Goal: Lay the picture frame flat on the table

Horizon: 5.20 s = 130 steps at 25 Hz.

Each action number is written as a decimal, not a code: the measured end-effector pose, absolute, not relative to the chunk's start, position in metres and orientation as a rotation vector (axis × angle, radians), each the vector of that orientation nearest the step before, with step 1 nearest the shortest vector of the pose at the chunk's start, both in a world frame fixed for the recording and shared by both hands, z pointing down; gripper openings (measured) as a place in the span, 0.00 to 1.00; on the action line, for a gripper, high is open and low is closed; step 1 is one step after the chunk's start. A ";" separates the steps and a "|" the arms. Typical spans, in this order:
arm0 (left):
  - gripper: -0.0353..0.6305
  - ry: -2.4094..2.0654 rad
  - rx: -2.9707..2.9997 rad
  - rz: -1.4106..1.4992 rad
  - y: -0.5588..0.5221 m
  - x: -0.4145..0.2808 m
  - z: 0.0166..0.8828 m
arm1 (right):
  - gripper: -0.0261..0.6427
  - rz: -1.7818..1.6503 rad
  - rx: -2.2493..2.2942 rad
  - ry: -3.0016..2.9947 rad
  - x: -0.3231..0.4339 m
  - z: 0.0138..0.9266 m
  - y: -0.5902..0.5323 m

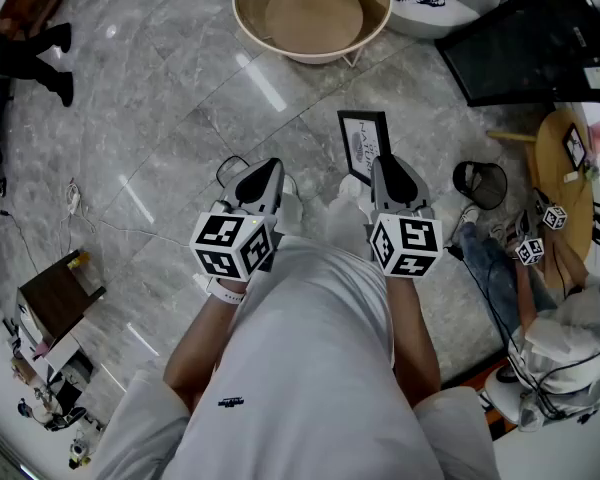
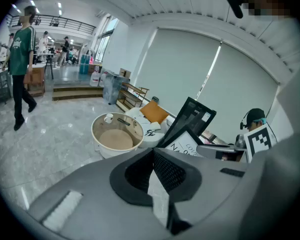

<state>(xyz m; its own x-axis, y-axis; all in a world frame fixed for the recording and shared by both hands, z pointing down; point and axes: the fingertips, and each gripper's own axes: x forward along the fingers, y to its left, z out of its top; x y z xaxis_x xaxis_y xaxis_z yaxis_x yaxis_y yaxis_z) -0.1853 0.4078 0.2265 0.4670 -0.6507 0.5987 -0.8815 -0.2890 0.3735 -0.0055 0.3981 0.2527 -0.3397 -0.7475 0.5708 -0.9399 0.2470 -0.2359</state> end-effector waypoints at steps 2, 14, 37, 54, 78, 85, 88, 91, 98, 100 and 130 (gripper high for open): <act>0.06 -1.298 2.036 0.429 0.414 -0.174 0.222 | 0.13 0.777 1.538 -2.203 0.005 0.250 0.401; 0.06 -1.368 2.014 0.431 0.423 -0.125 0.215 | 0.13 0.711 1.437 -2.276 0.042 0.243 0.401; 0.06 -1.228 1.964 0.509 0.284 -0.080 0.278 | 0.13 0.828 1.489 -2.152 0.086 0.298 0.273; 0.06 -1.048 2.059 0.593 0.067 -0.096 0.297 | 0.13 0.868 1.603 -2.080 0.064 0.304 0.067; 0.06 -1.116 1.916 0.645 0.009 -0.045 0.412 | 0.13 1.061 1.600 -2.164 0.098 0.434 -0.015; 0.06 -1.126 1.882 0.651 0.005 -0.037 0.457 | 0.13 1.149 1.660 -2.167 0.105 0.476 -0.033; 0.06 -1.126 1.864 0.649 0.005 -0.036 0.475 | 0.13 1.193 1.668 -2.165 0.103 0.493 -0.038; 0.06 -1.127 1.842 0.643 0.001 -0.034 0.492 | 0.13 1.224 1.663 -2.165 0.103 0.508 -0.046; 0.06 -1.135 1.816 0.630 -0.006 -0.035 0.523 | 0.13 1.222 1.658 -2.169 0.101 0.539 -0.066; 0.06 -1.146 1.808 0.628 -0.003 -0.036 0.531 | 0.13 1.219 1.660 -2.186 0.100 0.543 -0.071; 0.06 -1.163 1.727 0.613 -0.028 -0.070 0.600 | 0.14 1.228 1.639 -2.212 0.052 0.617 -0.123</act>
